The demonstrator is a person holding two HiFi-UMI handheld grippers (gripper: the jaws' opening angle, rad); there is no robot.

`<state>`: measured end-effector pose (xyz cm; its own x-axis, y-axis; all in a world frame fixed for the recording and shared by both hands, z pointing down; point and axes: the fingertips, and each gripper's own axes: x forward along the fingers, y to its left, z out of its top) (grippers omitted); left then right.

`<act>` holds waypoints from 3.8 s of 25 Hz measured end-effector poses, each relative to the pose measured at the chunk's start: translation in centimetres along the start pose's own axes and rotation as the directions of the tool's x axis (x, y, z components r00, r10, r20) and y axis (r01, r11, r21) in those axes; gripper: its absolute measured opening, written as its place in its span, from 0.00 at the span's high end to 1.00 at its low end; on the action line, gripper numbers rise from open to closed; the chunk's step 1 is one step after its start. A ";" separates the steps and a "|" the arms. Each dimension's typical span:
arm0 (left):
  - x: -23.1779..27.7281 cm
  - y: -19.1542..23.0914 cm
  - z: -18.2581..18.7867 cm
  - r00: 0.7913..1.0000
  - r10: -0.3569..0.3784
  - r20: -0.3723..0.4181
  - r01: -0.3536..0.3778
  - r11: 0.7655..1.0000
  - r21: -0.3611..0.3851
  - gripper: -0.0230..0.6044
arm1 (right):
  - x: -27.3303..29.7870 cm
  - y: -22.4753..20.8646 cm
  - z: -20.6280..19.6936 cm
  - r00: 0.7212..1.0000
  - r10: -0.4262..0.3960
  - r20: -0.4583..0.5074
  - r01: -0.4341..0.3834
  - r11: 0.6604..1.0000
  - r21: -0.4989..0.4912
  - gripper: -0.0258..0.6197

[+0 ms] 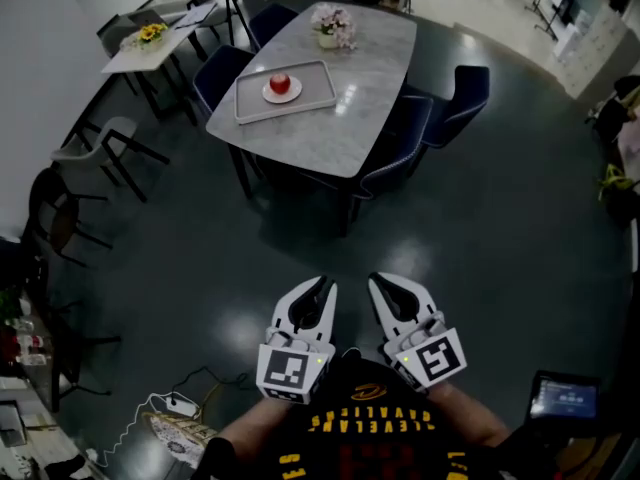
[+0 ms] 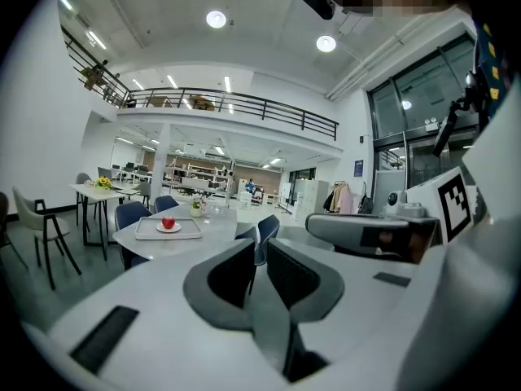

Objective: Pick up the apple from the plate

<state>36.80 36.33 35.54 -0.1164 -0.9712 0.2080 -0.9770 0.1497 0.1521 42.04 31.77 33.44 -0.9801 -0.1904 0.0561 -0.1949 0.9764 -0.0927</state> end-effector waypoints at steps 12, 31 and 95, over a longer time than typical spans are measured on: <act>6.2 11.2 3.3 1.000 -0.009 -0.015 0.008 0.998 -0.066 0.89 | 12.8 -2.9 1.6 1.000 -0.008 -0.030 0.008 1.000 -0.020 0.95; 10.4 26.7 6.4 1.000 0.029 -0.004 -0.030 0.990 -0.139 0.89 | 28.4 -4.9 0.3 0.989 -0.042 -0.145 0.050 0.997 0.053 0.95; 45.3 54.4 5.0 0.934 -0.010 -0.357 -0.131 0.920 -0.368 0.81 | 60.4 -32.6 -7.5 0.912 -0.073 -0.404 0.207 0.931 0.300 0.84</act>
<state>-22.47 -0.46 48.43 -0.0356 -0.8425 0.5376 -0.8179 0.3337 0.4687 -10.51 -10.79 47.26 -0.8645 -0.2038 0.4595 -0.3960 0.8391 -0.3730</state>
